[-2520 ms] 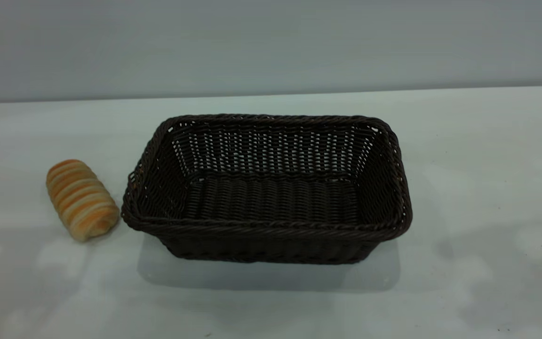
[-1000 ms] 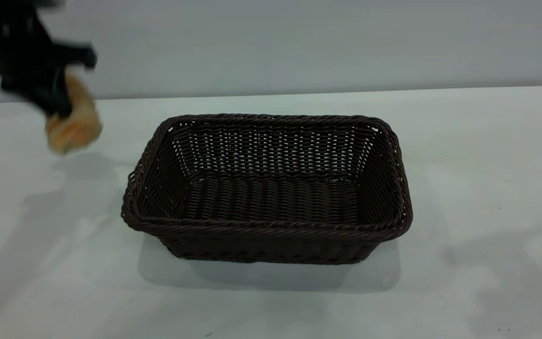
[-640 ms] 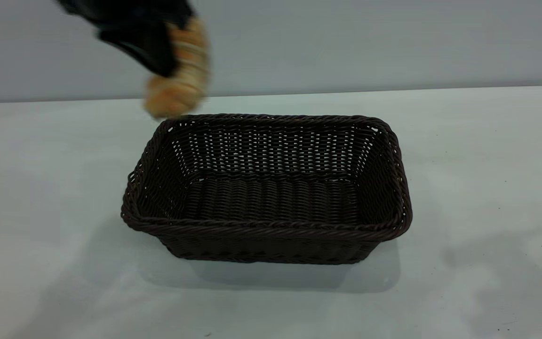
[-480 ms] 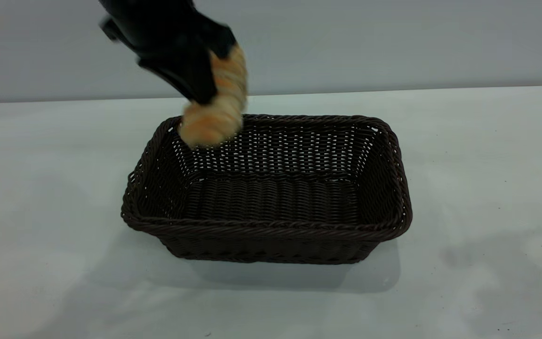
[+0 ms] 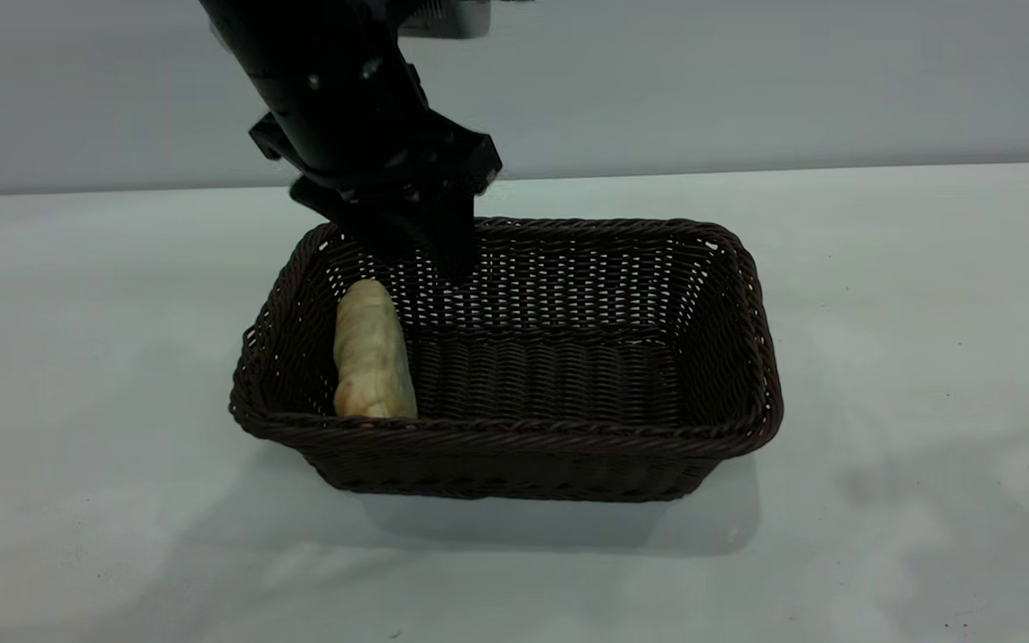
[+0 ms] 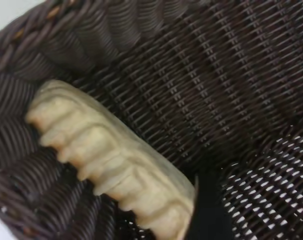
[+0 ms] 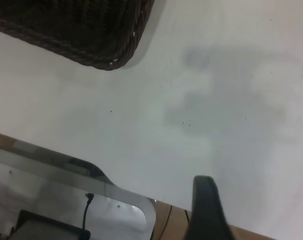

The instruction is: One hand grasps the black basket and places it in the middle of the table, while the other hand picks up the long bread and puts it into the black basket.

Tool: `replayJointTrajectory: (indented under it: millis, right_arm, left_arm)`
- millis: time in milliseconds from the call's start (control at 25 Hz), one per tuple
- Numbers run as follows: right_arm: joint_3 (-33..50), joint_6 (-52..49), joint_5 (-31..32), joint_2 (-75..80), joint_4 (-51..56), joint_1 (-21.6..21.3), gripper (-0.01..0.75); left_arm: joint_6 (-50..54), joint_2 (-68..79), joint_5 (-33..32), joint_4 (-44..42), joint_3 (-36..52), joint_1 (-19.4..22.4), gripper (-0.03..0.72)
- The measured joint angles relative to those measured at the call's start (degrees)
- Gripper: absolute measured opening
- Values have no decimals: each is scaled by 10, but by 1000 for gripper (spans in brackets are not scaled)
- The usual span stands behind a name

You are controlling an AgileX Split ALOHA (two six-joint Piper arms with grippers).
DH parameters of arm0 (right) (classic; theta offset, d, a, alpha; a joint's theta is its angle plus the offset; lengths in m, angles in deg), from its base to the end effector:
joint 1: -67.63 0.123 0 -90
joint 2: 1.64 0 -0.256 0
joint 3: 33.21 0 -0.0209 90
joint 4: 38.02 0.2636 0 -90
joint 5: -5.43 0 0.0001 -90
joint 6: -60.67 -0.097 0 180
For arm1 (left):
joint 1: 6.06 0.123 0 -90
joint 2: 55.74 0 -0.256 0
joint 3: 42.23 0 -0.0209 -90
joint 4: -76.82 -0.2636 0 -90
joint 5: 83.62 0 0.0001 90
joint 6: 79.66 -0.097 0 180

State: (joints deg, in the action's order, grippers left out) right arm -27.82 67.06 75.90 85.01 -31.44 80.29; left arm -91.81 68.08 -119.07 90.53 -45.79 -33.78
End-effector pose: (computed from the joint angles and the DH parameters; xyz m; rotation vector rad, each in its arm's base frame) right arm 0.2692 0.0712 0.2981 -0.4391 2.8033 0.1857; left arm 0.3668 -0.2078 0.1338 0.7155 2.6344 -0.3241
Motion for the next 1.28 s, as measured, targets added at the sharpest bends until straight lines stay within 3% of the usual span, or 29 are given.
replayJointTrajectory:
  millis: [200,440,640,960,1280]
  right_arm:
    - [0,0,0,-4,-1,0,550]
    - [0,-1,0,-57,-16,0,550]
    - [8,-4,4,-147,-31,0,550]
    - [65,-9,6,-296,-32,0,550]
    - [132,-8,6,-431,-32,0,550]
  left_arm:
    - [30,-62,-65,-43,-28,2,579]
    - [106,-156,-214,-181,-85,7,576]
    - [115,-247,-306,-230,-87,7,576]
    - [117,-367,-314,-236,-72,7,575]
    - [130,-511,-312,-237,90,7,572]
